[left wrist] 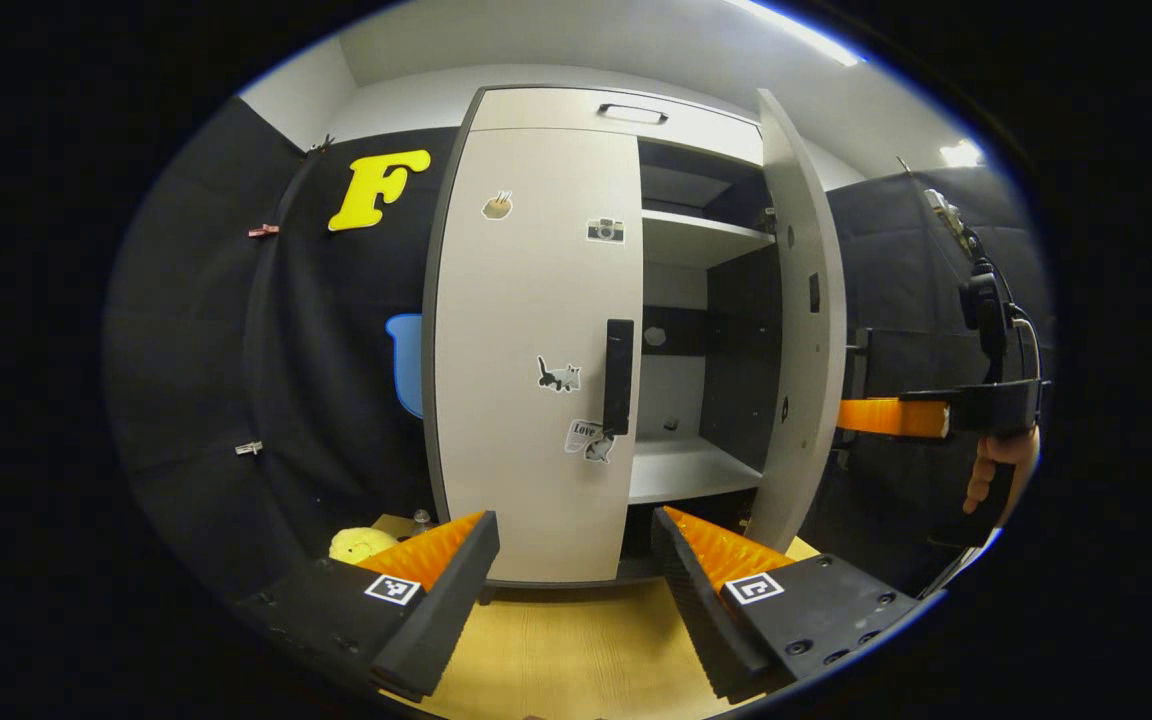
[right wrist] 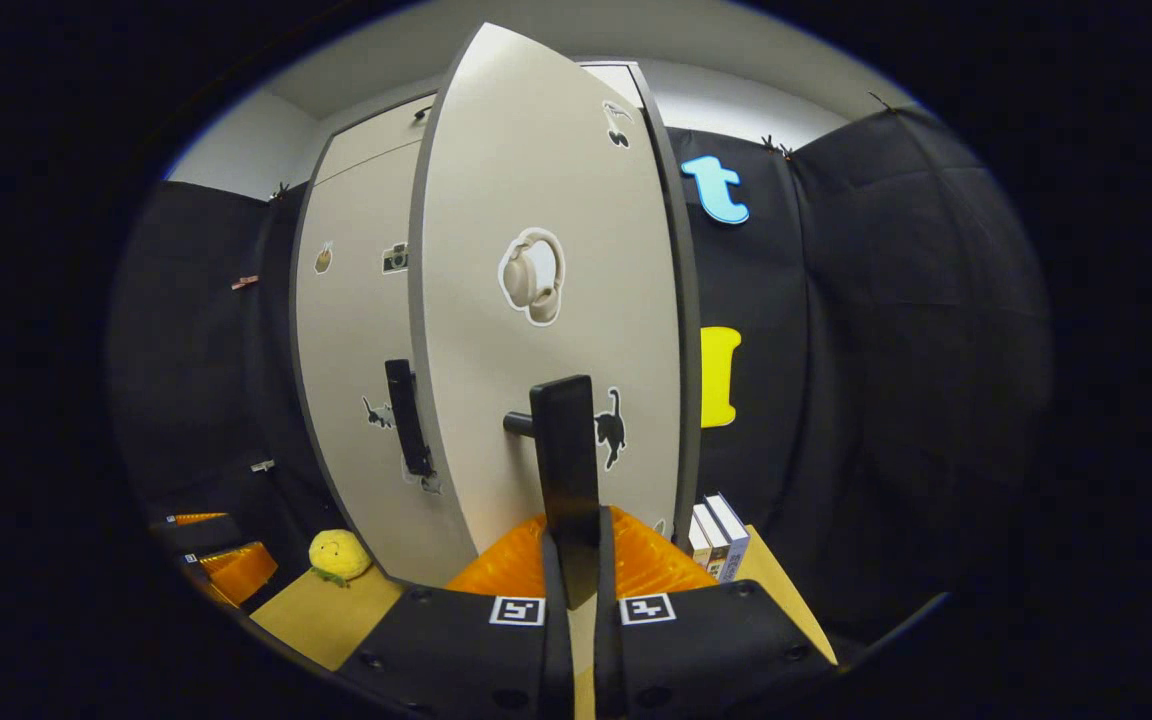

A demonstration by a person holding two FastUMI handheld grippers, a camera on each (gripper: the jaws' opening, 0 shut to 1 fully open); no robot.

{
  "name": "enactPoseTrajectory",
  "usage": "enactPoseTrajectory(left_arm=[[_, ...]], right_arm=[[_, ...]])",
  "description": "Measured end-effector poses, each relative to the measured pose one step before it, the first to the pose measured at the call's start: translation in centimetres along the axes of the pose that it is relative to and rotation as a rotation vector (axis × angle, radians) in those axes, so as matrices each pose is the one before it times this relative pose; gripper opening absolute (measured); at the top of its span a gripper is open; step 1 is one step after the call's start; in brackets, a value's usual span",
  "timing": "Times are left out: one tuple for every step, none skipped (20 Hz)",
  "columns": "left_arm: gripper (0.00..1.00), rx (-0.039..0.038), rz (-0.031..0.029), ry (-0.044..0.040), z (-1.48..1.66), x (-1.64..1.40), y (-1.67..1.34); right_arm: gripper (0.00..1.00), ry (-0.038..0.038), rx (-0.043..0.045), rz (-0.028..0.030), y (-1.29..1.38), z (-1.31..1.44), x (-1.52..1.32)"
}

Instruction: Open the right door of the double-door shoe cabinet with the right hand, and open the left door with the left hand.

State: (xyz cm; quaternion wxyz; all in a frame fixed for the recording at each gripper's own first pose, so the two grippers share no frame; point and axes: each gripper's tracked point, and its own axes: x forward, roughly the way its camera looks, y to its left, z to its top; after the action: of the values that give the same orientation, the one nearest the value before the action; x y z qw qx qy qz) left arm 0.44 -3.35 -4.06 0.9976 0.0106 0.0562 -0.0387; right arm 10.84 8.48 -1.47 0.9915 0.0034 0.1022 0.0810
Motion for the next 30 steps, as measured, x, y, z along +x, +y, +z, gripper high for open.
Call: enactPoseTrajectory(left_arm=[[0.95,-0.00211,0.00795,0.00463,-0.226,-0.126,0.298],[0.95,-0.00284,0.00752,0.00377,-0.152,-0.079,0.224],[0.95,-0.00329,0.00890,0.00353,-0.195,-0.016,0.267],[0.95,-0.00411,0.00957,0.00489,-0.117,-0.015,0.240],[0.95,-0.00505,0.00808,0.00380,-0.130,-0.072,0.235],[0.95,-0.00643,0.00600,0.00080,0.060,0.006,0.125],[0.95,-0.00505,0.00200,-0.00026,-0.070,-0.036,-0.003],[0.95,-0.00065,0.00192,0.00025,0.065,0.014,0.030],[0.95,0.00357,0.00460,0.00064,-0.058,-0.029,0.086],[0.95,0.00529,0.00719,0.00096,-0.029,-0.040,0.102],[0.95,0.00403,0.00435,0.00055,-0.053,0.036,0.063],[0.95,0.00176,0.00013,0.00153,-0.006,-0.044,-0.096],[0.95,0.00043,-0.00086,0.00408,-0.299,-0.138,-0.123],[0.95,-0.00031,-0.00142,0.00841,-0.287,-0.041,-0.136],[0.95,0.00039,-0.00383,0.01063,-0.405,-0.097,-0.201],[0.95,0.00287,-0.00341,0.01074,-0.270,-0.046,-0.136],[0.95,0.00435,-0.00056,0.00724,-0.336,-0.206,-0.137],[0.95,0.00347,-0.00186,0.00133,-0.073,-0.156,-0.119],[0.95,0.00054,-0.00311,0.00036,-0.107,-0.145,-0.002],[0.95,-0.00084,-0.00618,-0.00053,0.049,-0.093,0.007],[0.95,-0.00112,-0.00485,-0.00249,0.058,-0.161,-0.053],[0.95,-0.00084,-0.00394,-0.00401,0.132,-0.204,0.081],[0.95,-0.00130,-0.00183,-0.00326,-0.027,-0.177,0.209],[0.95,-0.00318,-0.00334,-0.00425,0.110,-0.068,0.193],[0.95,-0.00385,-0.00602,-0.00110,0.037,-0.044,0.114],[0.95,-0.00284,-0.00601,0.00005,-0.174,-0.145,0.079],[0.95,-0.00107,-0.00459,0.00148,-0.152,-0.116,0.306],[0.95,-0.00056,-0.00439,-0.00154,0.028,-0.060,0.343],[0.95,-0.00176,-0.00476,-0.00318,0.026,0.012,0.300],[0.95,-0.00204,-0.00843,-0.00438,0.139,0.139,0.222]], right_arm=[[0.12,-0.00145,-0.00736,-0.00781,-0.334,0.026,-0.087],[0.12,-0.00236,-0.00722,-0.01222,-0.434,0.079,-0.113],[0.12,-0.00139,-0.00531,-0.01363,-0.464,0.074,-0.117],[0.12,-0.00001,-0.00028,-0.01241,-0.530,0.009,-0.097],[0.12,0.00038,0.00777,-0.01155,-0.389,0.027,-0.096],[0.12,0.00045,0.00996,-0.01027,-0.526,0.000,-0.106],[0.11,0.00215,0.00567,-0.01757,-0.604,-0.018,0.011],[0.11,0.01410,-0.00268,-0.02566,-0.913,-0.330,0.099],[0.11,0.01021,-0.00847,-0.02806,-1.071,-0.271,-0.029],[0.11,-0.00180,-0.00842,-0.04135,-1.357,0.206,-0.054],[0.07,-0.00695,0.01336,-0.00259,-1.032,0.252,0.295],[0.06,0.03530,0.04842,0.02611,-0.136,-0.374,-0.451],[0.05,0.00391,0.01478,0.00923,0.188,-0.109,0.131],[0.06,-0.00123,-0.01719,0.01177,0.253,-0.002,0.224],[0.05,0.00037,-0.00187,0.00579,-0.096,-0.008,0.127],[0.05,-0.00296,-0.00534,0.00007,0.009,-0.033,-0.011],[0.05,-0.00320,0.00036,0.00072,-0.249,0.093,-0.033],[0.05,-0.00087,-0.00010,-0.00161,-0.136,-0.017,-0.072],[0.05,0.00004,0.00342,-0.00058,0.034,0.017,-0.025],[0.05,-0.00672,0.00519,-0.00232,-0.028,0.065,-0.175],[0.05,-0.01129,-0.00321,-0.01362,-0.141,0.179,0.105],[0.06,-0.01920,-0.01349,-0.01896,-0.313,0.336,-0.495],[0.10,-0.00227,-0.00996,-0.00083,-0.180,-0.084,-0.116],[0.10,0.01037,-0.00613,-0.00954,-0.127,-0.361,-0.483],[0.10,0.00086,-0.00437,-0.01324,-0.344,-0.167,-0.963],[0.10,-0.00704,-0.00442,-0.01520,-0.148,-0.011,-0.606],[0.08,-0.00660,-0.00122,-0.01936,-0.110,-0.005,-0.594],[0.06,-0.01093,0.00762,-0.01163,0.116,0.043,-0.789],[0.06,-0.01364,0.01377,-0.00734,0.669,0.012,-0.942],[0.05,-0.01367,0.01312,-0.01199,0.604,0.046,-0.990]])
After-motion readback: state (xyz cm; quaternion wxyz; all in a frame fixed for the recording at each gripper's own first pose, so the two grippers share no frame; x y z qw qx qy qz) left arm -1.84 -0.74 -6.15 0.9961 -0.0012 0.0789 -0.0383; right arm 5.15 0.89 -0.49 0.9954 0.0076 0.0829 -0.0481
